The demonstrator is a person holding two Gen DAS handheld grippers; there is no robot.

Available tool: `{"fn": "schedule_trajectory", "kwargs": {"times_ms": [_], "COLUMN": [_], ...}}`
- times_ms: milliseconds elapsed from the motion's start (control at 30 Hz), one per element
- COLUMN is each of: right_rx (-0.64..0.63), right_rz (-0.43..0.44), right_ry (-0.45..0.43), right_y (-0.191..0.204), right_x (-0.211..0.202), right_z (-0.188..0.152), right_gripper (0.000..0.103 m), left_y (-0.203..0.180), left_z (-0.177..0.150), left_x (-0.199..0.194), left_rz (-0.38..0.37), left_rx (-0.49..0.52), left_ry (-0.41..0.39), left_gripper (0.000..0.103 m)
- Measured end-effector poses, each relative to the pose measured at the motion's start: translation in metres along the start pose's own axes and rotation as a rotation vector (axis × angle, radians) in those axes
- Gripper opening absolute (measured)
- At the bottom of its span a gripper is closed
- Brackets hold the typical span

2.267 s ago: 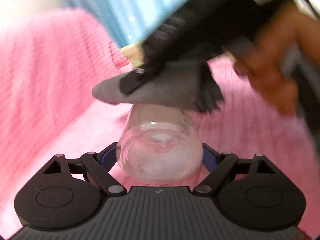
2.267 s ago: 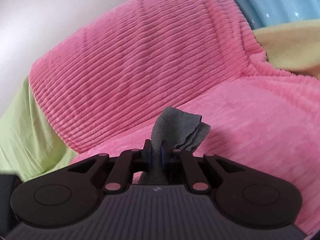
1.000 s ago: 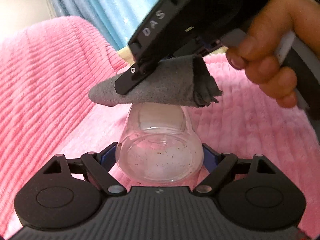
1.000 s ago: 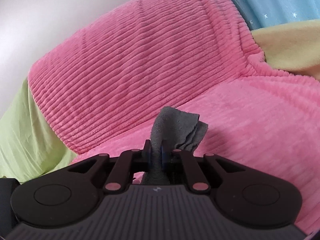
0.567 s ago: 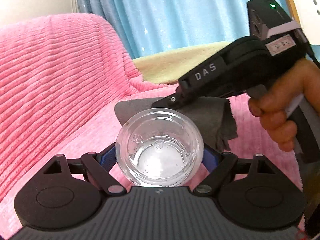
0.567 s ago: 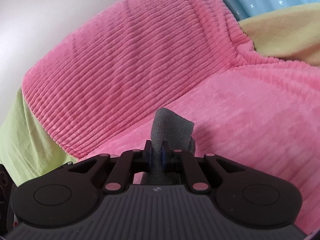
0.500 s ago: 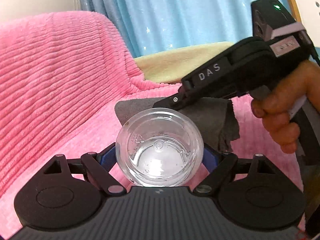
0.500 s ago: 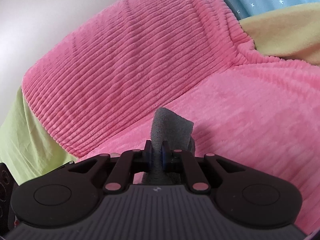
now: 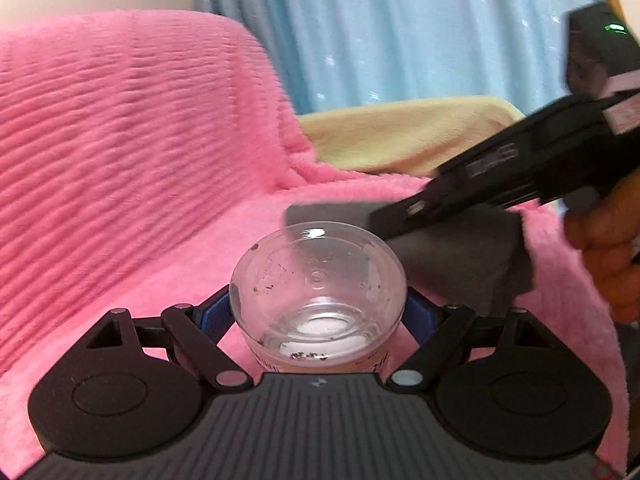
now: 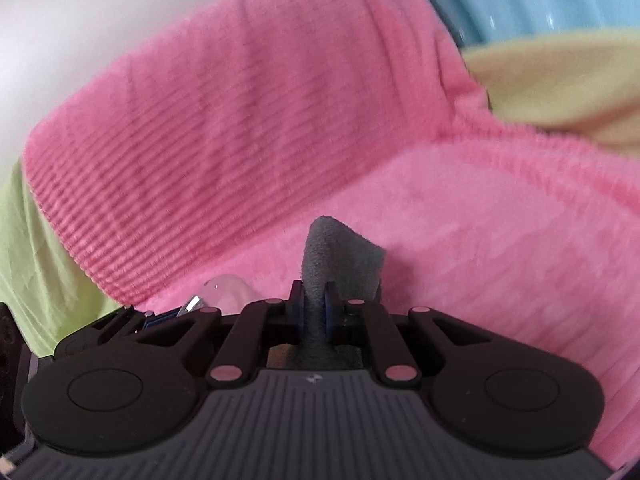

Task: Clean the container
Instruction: 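Sweep the grey cloth across the jar's open rim with the right gripper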

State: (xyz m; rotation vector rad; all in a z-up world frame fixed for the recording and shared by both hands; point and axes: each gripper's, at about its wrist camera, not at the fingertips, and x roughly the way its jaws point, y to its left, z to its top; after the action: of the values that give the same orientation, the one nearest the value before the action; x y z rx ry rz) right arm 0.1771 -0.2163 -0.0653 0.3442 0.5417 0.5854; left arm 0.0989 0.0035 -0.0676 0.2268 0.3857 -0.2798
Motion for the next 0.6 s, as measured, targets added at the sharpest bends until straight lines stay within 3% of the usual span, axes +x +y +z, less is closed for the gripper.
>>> {"fn": "schedule_trajectory", "kwargs": {"times_ms": [100, 200, 467, 600], "right_rx": [-0.059, -0.104, -0.219, -0.217], "right_rz": [0.055, 0.114, 0.125, 0.152], "right_ry": [-0.072, -0.117, -0.01, 0.038], "right_y": [0.013, 0.02, 0.032, 0.028], "right_x": [-0.019, -0.024, 0.015, 0.019], "right_z": [0.003, -0.005, -0.006, -0.007], "right_gripper": [0.008, 0.008, 0.008, 0.008], "left_y": [0.014, 0.006, -0.01, -0.011], "left_z": [0.0, -0.008, -0.008, -0.009], "left_x": [-0.007, 0.002, 0.018, 0.017], "left_rz": [-0.035, -0.039, -0.019, -0.018], "left_rx": [-0.069, -0.029, 0.042, 0.045], "left_ry": [-0.001, 0.027, 0.023, 0.021], "left_gripper": [0.085, 0.085, 0.085, 0.085]}}
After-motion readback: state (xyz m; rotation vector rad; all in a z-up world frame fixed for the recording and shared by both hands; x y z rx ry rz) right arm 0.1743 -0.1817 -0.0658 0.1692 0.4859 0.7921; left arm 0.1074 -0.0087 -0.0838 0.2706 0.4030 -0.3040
